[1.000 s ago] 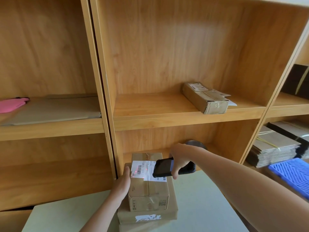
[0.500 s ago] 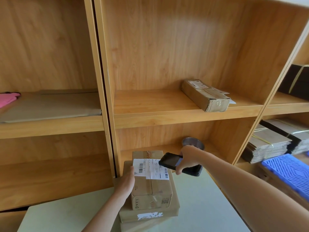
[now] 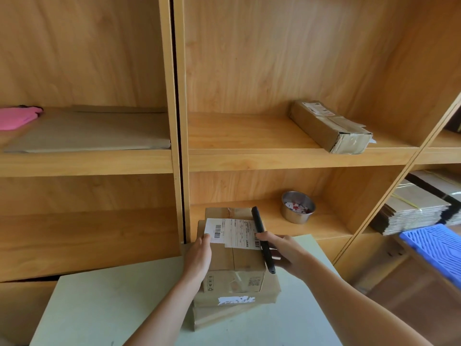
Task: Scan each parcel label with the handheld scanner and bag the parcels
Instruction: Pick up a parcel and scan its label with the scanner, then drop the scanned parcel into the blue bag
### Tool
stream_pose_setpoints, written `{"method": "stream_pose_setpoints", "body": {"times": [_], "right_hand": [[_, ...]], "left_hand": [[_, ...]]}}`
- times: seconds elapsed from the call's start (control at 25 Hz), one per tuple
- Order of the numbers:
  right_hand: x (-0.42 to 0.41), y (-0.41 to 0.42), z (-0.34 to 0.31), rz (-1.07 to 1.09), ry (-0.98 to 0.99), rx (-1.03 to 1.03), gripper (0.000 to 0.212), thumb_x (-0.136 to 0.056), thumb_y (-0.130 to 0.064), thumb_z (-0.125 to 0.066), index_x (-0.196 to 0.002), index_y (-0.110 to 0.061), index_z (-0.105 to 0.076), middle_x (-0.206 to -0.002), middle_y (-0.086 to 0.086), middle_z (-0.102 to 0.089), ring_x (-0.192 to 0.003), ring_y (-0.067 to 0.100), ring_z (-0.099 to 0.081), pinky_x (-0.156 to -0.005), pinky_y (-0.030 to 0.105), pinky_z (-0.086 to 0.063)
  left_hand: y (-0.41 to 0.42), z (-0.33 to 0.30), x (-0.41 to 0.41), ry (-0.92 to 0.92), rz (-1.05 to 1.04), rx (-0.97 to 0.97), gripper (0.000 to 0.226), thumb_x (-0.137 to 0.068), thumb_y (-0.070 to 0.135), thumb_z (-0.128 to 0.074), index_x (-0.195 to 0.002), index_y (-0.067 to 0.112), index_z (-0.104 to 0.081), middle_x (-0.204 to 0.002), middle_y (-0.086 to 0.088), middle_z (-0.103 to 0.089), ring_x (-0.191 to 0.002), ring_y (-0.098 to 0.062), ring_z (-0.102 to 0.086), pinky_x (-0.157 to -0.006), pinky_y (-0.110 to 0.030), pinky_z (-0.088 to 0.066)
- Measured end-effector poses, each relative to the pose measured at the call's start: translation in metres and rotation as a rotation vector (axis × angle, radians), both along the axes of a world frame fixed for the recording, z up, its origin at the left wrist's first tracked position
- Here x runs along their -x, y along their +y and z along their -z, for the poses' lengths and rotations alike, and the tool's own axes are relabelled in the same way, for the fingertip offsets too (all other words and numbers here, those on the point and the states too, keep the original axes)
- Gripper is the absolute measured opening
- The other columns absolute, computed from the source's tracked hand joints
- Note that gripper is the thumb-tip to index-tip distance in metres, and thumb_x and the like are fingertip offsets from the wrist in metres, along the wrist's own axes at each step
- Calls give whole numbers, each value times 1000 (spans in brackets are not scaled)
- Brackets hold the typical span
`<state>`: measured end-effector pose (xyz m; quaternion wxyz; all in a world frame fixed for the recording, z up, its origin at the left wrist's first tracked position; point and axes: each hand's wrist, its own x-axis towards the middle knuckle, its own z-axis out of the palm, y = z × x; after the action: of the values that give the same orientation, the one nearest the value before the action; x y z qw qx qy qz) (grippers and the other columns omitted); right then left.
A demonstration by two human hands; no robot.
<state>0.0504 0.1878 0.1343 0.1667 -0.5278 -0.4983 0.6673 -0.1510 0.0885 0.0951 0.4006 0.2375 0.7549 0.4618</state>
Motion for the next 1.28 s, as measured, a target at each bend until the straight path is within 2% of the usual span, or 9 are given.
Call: {"method": "stream_pose_setpoints", "body": {"times": [0.16, 0.28, 0.52, 0.6, 0.72, 0.84, 1.0, 1.12, 1.28], "right_hand": [[45, -14, -11, -84, 26, -28, 39, -86, -30, -80, -111, -3, -69, -121, 23, -70, -115, 39, -66, -100, 52, -56], [103, -37, -13, -190, 18, -38, 40, -85, -30, -81, -110, -2, -70, -124, 25, -69, -117, 41, -65, -101, 55, -54], [224, -108, -4, -395, 53, 21, 52, -79, -32, -84, -120, -5, -65, -118, 16, -73, -110, 33, -68, -92, 46, -60], [256, -132, 0, -445, 57, 35, 60, -74, -36, -86, -121, -5, -63, -119, 14, -72, -111, 33, -67, -92, 46, -59], [301, -163, 14, -512, 28, 65, 65, -72, -37, -88, -121, -1, -63, -116, 14, -74, -108, 32, -68, -85, 43, -60], [326, -186, 30, -570, 11, 111, 69, -65, -36, -89, -118, 0, -63, -115, 16, -74, -106, 32, -69, -91, 46, -59], [348, -203, 62, -652, -42, 168, 44, -82, -29, -82, -114, -3, -67, -118, 17, -73, -109, 32, -67, -98, 45, -55], [363, -208, 89, -703, -88, 198, 37, -88, -32, -77, -113, -5, -70, -117, 16, -74, -109, 31, -68, -90, 40, -58], [397, -225, 117, -789, -129, 243, 36, -89, -36, -74, -111, -7, -72, -116, 16, -74, -103, 28, -67, -79, 36, -55]], "left_hand": [[-38, -15, 35, 22, -29, -39, 47, -105, 45, -26, -136, 22, -53, -131, -2, -56, -106, -17, -50, -93, -34, -39], [-83, -18, 80, 40, -121, -5, 51, -104, 50, -23, -137, 23, -52, -133, -3, -57, -112, -21, -54, -97, -38, -42], [-185, -25, 165, 78, -374, 64, 49, -105, 43, -26, -139, 16, -50, -141, -6, -53, -129, -28, -48, -95, -34, -34], [-214, -23, 187, 66, -422, 49, 49, -106, 41, -26, -138, 15, -51, -141, -7, -53, -126, -27, -49, -94, -34, -35], [-257, -13, 214, 61, -495, 38, 47, -107, 37, -25, -132, 12, -57, -126, -9, -60, -106, -24, -56, -86, -31, -38], [-283, 6, 235, -9, -571, 55, 45, -106, 39, -26, -122, 14, -60, -119, -9, -65, -105, -26, -61, -95, -41, -47], [-306, 40, 248, -122, -622, 128, 46, -105, 41, -23, -118, 14, -58, -115, -12, -66, -106, -27, -63, -99, -49, -48], [-315, 58, 251, -209, -701, 212, 40, -105, 44, -27, -111, 17, -55, -111, -10, -66, -101, -24, -65, -98, -46, -50], [-338, 77, 266, -241, -807, 276, 38, -105, 45, -31, -114, 18, -55, -106, -7, -66, -91, -20, -64, -93, -39, -51]]}}
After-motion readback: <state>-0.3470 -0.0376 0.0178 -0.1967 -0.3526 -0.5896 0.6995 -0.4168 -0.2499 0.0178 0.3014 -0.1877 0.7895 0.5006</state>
